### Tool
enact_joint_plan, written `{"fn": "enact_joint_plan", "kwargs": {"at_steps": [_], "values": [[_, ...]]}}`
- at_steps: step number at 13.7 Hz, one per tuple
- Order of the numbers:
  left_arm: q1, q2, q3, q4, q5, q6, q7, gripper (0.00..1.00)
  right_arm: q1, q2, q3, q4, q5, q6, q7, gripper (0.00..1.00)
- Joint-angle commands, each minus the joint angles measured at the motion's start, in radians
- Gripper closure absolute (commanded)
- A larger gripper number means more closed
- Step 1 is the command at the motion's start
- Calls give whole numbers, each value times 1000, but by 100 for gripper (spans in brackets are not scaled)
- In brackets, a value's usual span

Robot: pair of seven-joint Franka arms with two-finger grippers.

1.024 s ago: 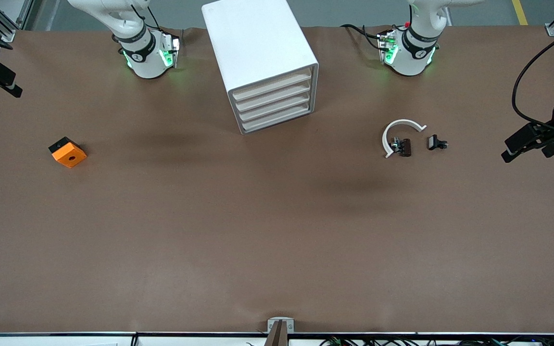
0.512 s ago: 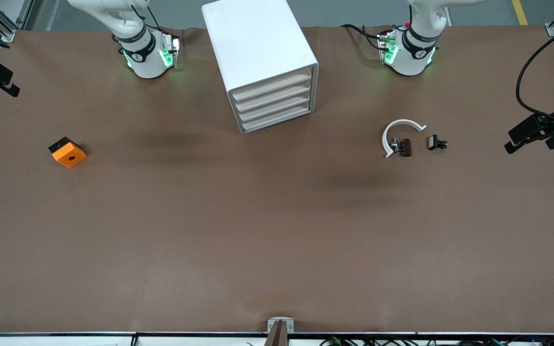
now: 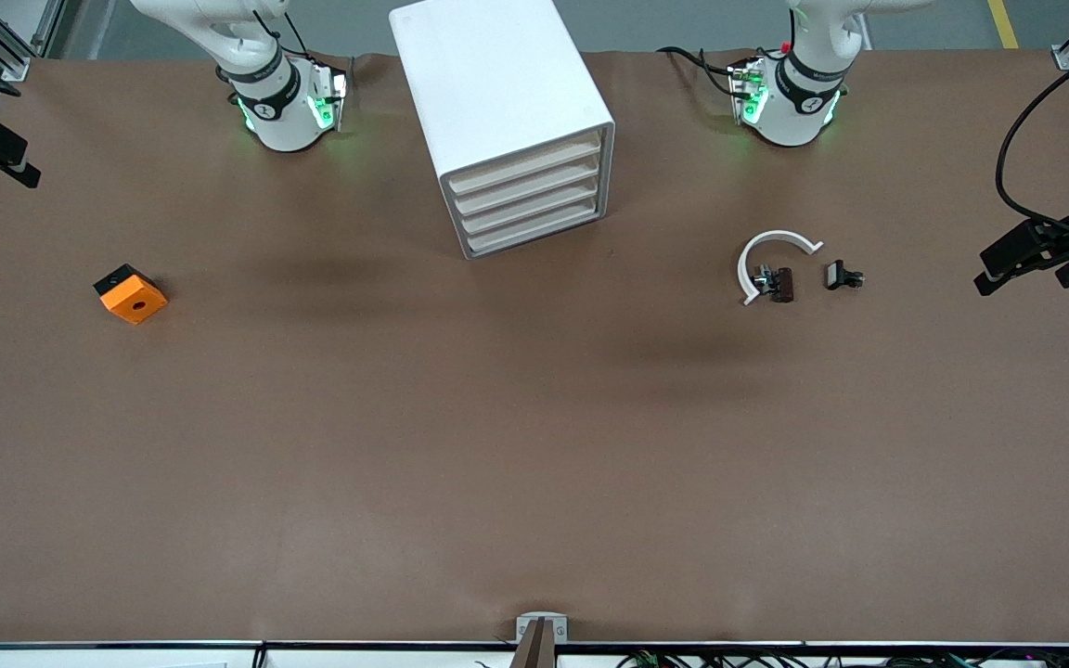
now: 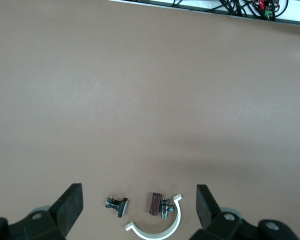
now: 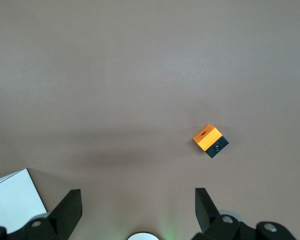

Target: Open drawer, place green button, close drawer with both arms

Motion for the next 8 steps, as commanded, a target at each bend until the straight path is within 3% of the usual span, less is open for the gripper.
{"fn": "enact_joint_plan", "kwargs": {"at_steps": [1, 8], "values": [[-3, 0, -1, 10, 23, -16, 16, 0, 5, 17, -2, 24, 10, -13, 16, 0], [-6, 0, -1, 10, 23, -16, 16, 0, 5, 36, -2, 30, 10, -14, 18, 0]]}}
